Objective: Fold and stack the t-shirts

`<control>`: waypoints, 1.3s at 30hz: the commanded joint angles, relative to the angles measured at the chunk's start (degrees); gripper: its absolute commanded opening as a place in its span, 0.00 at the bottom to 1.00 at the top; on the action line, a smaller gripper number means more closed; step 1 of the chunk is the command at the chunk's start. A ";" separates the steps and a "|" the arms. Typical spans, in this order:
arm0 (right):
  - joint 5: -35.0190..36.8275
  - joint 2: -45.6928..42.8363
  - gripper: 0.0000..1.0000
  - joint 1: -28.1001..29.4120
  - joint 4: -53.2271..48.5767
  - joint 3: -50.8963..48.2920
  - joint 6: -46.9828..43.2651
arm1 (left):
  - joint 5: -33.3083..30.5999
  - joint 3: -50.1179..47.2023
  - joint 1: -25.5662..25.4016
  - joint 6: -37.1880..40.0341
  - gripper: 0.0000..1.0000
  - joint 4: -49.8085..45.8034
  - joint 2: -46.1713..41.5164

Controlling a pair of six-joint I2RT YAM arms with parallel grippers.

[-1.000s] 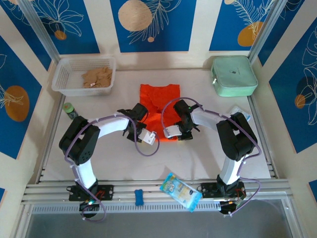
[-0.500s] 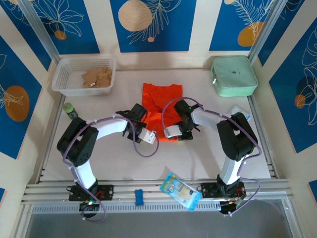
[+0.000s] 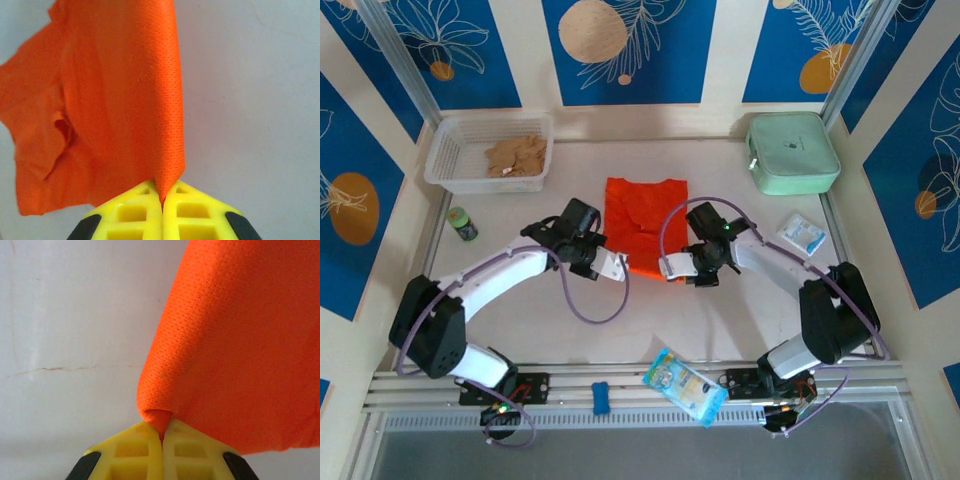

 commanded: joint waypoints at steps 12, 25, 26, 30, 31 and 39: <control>1.56 -17.38 0.00 10.31 -10.92 -3.74 11.62 | -0.76 -8.60 -7.10 -16.00 0.00 -9.05 -19.33; 1.32 -17.57 0.00 12.63 -16.49 3.07 16.71 | -2.92 -4.64 -9.76 -20.59 0.00 -18.16 -22.40; 1.08 -16.75 0.00 12.01 -16.57 4.08 15.97 | -3.53 -4.24 -9.69 -20.59 0.00 -18.08 -21.60; -0.38 -12.80 0.00 9.33 -16.62 8.56 12.32 | -4.85 -3.68 -8.63 -20.72 0.00 -16.29 -19.18; -0.91 -11.63 0.00 8.65 -16.75 9.79 11.44 | -4.94 -3.76 -8.26 -20.76 0.00 -15.74 -18.91; -3.90 -2.76 0.00 3.73 -16.17 17.25 6.94 | -5.85 -3.15 -1.33 -21.95 0.00 -7.59 -16.95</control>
